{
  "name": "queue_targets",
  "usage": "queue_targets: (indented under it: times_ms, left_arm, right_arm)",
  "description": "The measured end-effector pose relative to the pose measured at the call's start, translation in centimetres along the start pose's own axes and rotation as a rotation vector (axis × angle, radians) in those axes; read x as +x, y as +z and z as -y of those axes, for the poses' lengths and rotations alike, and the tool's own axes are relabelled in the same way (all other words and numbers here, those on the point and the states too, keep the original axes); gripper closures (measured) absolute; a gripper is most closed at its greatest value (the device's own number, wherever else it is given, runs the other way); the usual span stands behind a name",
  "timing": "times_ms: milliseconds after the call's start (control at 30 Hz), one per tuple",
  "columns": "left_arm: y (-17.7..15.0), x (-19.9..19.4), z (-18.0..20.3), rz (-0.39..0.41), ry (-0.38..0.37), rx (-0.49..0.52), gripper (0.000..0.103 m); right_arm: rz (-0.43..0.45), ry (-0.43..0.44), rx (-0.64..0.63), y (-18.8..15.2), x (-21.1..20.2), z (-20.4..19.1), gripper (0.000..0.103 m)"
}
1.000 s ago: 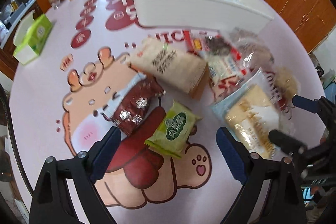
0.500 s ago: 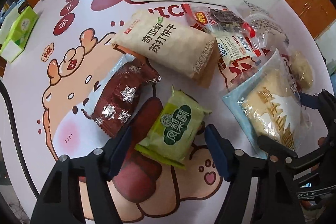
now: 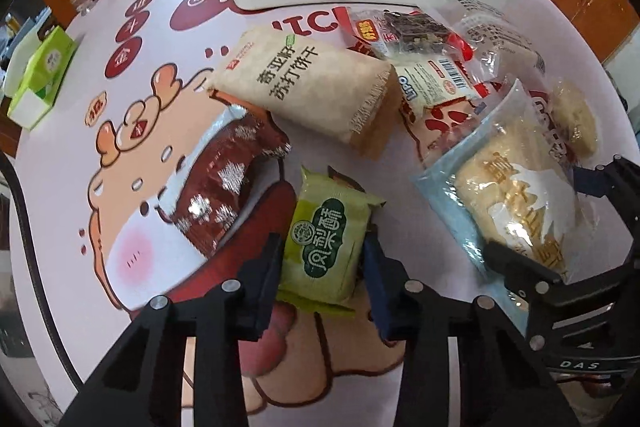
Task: Organize snacks
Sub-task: 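Grasp the green-wrapped cake with the left gripper while the right grasps the large bread bag, then carry the green cake and bread bag into the tray and release both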
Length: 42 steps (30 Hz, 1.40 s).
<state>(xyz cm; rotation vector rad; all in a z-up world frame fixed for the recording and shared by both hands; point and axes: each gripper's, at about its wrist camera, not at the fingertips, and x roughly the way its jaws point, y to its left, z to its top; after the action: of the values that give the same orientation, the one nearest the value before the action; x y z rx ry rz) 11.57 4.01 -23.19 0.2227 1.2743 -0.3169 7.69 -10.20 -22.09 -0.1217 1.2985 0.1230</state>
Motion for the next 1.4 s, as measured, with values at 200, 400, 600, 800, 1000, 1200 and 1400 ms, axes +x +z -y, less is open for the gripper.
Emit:
queue_targets:
  times_ms: [200,400,600,800,1000,1200,1400]
  left_arm:
    - [-0.8,-2.8,0.6,0.044,-0.017,-0.017,0.066]
    - [0.0,-7.4,1.2,0.136,-0.022,-0.014,0.066]
    - [2.6,-12.4,1.9,0.246,-0.026,-0.007,0.066]
    - [7.0,-16.0,1.4,0.336,0.010,0.017,0.066]
    - [11.8,-19.3,0.8,0.423,0.078,0.019,0.066]
    - [16.8,-21.9,0.2,0.489,0.115,0.008,0.066]
    - [20.6,-22.5,0.3,0.514,0.147,0.004,0.065]
  right_arm:
    - [0.026,0.031,0.026,-0.6,-1.6,0.4,0.013]
    - [0.130,0.040,0.052,-0.4,-5.4,1.6,0.013]
    - [0.236,0.049,0.093,1.2,-9.4,3.4,0.013]
    - [0.352,0.015,0.091,4.1,-13.2,4.6,0.013]
    - [0.478,-0.051,0.075,8.6,-17.6,6.1,0.013]
    - [0.595,-0.089,0.080,13.5,-21.8,7.9,0.013]
    - [0.643,-0.089,0.112,17.9,-23.8,9.7,0.013]
